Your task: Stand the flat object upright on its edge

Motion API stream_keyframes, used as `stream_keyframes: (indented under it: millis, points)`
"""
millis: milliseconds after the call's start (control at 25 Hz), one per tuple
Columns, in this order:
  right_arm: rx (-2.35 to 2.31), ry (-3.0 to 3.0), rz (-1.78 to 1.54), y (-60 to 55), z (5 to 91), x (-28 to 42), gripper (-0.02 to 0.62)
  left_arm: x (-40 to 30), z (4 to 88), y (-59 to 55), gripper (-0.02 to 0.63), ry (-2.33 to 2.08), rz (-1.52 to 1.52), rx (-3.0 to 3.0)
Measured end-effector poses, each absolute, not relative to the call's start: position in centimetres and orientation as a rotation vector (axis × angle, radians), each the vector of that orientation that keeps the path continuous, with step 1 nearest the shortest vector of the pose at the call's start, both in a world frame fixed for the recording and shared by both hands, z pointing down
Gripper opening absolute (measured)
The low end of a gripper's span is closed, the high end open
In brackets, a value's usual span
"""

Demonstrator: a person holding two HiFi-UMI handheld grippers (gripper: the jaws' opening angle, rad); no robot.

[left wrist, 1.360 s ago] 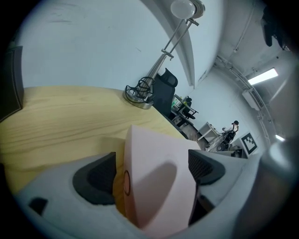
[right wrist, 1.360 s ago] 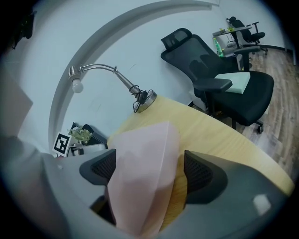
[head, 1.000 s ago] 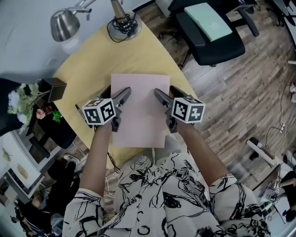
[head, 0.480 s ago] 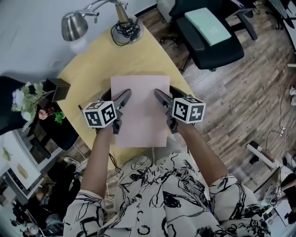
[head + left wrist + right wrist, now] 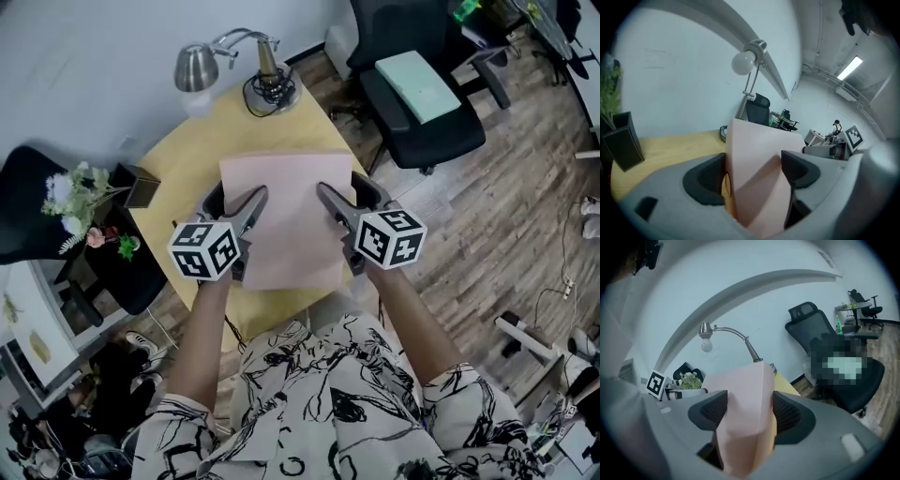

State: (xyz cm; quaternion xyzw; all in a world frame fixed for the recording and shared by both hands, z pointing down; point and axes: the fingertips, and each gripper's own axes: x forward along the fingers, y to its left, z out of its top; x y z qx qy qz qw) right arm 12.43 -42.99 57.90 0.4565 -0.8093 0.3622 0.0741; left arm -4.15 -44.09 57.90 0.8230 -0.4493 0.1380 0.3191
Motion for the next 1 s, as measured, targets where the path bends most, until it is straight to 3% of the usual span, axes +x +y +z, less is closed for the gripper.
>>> stream_keyframes:
  millis: [440, 1000]
  points:
    - [1.323, -2.620, 0.687, -42.7, 47.9, 11.1, 0.313, -5.1, 48.6, -42.7, 0.370, -1.331, 0.307, 2.348]
    - [1.318, -2.761, 0.277, -40.3, 41.8, 9.3, 0.328, -6.5, 42.0, -40.1, 0.362, -1.511, 0.297, 2.568]
